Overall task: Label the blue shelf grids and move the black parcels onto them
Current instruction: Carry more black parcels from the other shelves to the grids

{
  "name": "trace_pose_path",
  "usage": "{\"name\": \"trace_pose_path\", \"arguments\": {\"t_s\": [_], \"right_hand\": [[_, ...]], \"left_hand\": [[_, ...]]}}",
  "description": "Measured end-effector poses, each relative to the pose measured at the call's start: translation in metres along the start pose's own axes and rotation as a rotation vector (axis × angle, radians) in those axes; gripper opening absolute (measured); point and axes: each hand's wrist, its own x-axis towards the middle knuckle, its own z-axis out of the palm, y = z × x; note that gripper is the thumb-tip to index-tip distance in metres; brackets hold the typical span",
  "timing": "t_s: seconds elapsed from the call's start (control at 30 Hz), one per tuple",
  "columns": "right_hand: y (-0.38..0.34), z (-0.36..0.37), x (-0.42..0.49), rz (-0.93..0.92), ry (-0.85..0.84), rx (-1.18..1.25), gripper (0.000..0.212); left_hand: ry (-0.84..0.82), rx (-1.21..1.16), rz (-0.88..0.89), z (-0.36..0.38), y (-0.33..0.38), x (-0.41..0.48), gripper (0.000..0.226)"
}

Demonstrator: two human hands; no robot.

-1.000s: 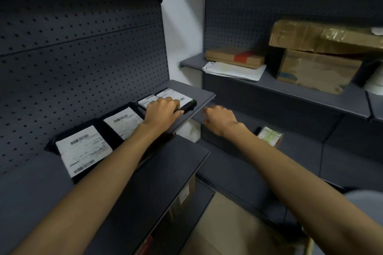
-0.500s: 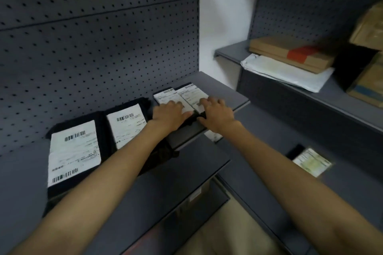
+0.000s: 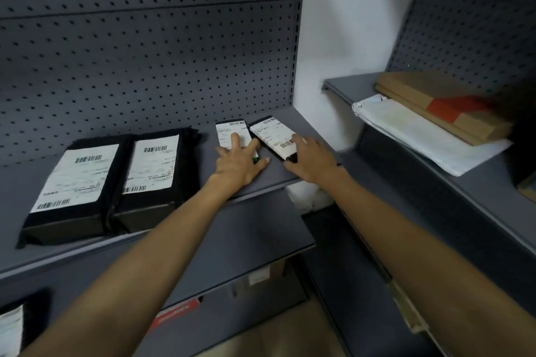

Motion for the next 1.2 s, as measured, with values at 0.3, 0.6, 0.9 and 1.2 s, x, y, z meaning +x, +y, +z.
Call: {"name": "trace_pose_path", "arguments": {"t_s": [0.3, 0.6, 0.9, 1.2], "right_hand": [[0.001, -0.03, 0.013, -0.04, 0.141, 0.023, 0.073], [-0.108, -0.049, 0.034, -0.283, 0.2, 0.058, 0.075], [-0.29, -0.017, 0.013, -0.64, 0.133, 0.104, 0.072], [-0.517, 0.025, -0.086, -0.942, 0.041, 0.157, 0.072]], "left_hand": [[0.317, -0.028, 0.102, -0.038, -0.009, -0.002, 0.058], [0.55, 0.074, -0.061, -0.098, -0.102, -0.037, 0.058], [0.656, 0.148, -0.41, -0.122, -0.254, -0.154, 0.046], [0.826, 0.095, -0.71, -0.144, -0.414, -0.342, 0.063]]}}
